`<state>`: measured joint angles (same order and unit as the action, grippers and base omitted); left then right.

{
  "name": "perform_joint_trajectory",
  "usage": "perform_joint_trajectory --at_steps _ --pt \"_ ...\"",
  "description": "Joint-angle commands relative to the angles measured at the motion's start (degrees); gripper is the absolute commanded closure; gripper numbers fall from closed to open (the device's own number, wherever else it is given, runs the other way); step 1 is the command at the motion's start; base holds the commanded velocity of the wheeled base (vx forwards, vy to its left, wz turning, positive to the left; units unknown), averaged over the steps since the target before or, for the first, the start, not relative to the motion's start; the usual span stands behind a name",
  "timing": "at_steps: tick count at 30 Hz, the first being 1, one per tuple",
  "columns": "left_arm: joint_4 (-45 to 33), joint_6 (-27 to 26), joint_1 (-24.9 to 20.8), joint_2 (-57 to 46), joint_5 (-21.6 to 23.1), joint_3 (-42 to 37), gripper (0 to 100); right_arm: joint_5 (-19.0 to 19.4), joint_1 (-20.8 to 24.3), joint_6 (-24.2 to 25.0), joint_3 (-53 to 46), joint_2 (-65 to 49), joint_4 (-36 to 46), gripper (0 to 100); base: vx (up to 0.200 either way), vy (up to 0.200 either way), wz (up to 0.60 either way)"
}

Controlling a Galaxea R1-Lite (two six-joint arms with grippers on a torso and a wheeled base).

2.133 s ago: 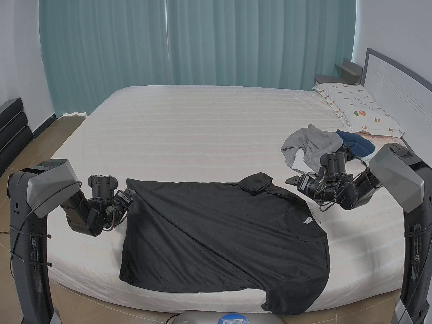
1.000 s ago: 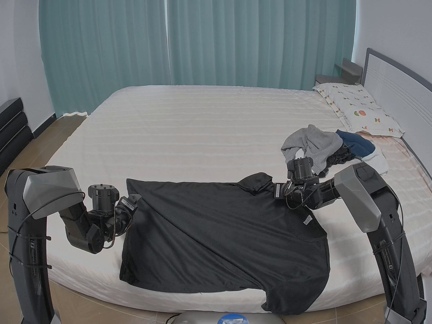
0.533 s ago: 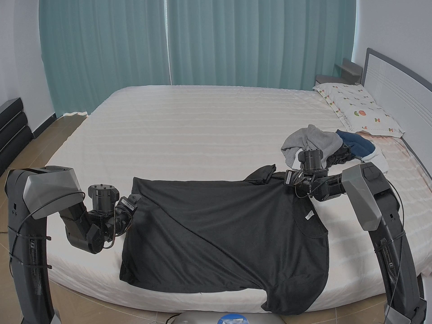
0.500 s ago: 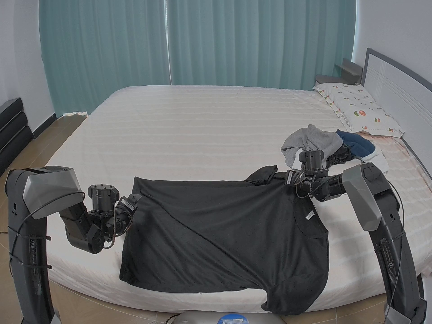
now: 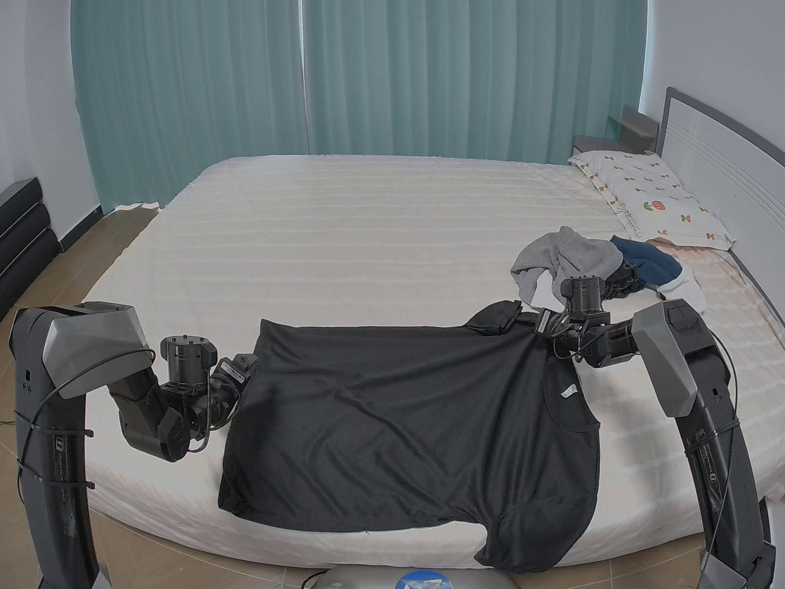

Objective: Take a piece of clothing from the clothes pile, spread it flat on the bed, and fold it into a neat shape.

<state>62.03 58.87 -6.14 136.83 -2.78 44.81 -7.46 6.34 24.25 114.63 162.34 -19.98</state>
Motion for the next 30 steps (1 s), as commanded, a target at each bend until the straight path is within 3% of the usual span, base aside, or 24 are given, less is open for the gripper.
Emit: perform_joint_trajectory --at_steps 1,15,16,23,30 --pt "0.0 0.0 0.0 0.2 0.0 0.0 0 -0.1 -1.4 0.3 0.0 0.2 -0.9 100 0.0 0.0 0.0" --pt "0.0 0.0 0.0 0.2 0.0 0.0 0 1.2 -1.9 4.8 0.0 0.6 -2.3 100 0.0 0.0 0.0" --pt "0.0 0.0 0.0 0.2 0.0 0.0 0 1.2 -1.9 4.9 0.0 0.4 -2.3 0 0.0 0.0 0.0" --pt "1.4 0.0 0.0 0.0 0.0 -1.3 0 2.3 -2.3 8.4 -3.6 -4.8 -1.8 0 0.0 0.0 0.0" --pt "7.4 -0.4 0.0 0.0 0.1 -5.9 0 8.5 -3.8 8.2 -24.2 -17.8 -4.2 0 0.0 0.0 0.0"
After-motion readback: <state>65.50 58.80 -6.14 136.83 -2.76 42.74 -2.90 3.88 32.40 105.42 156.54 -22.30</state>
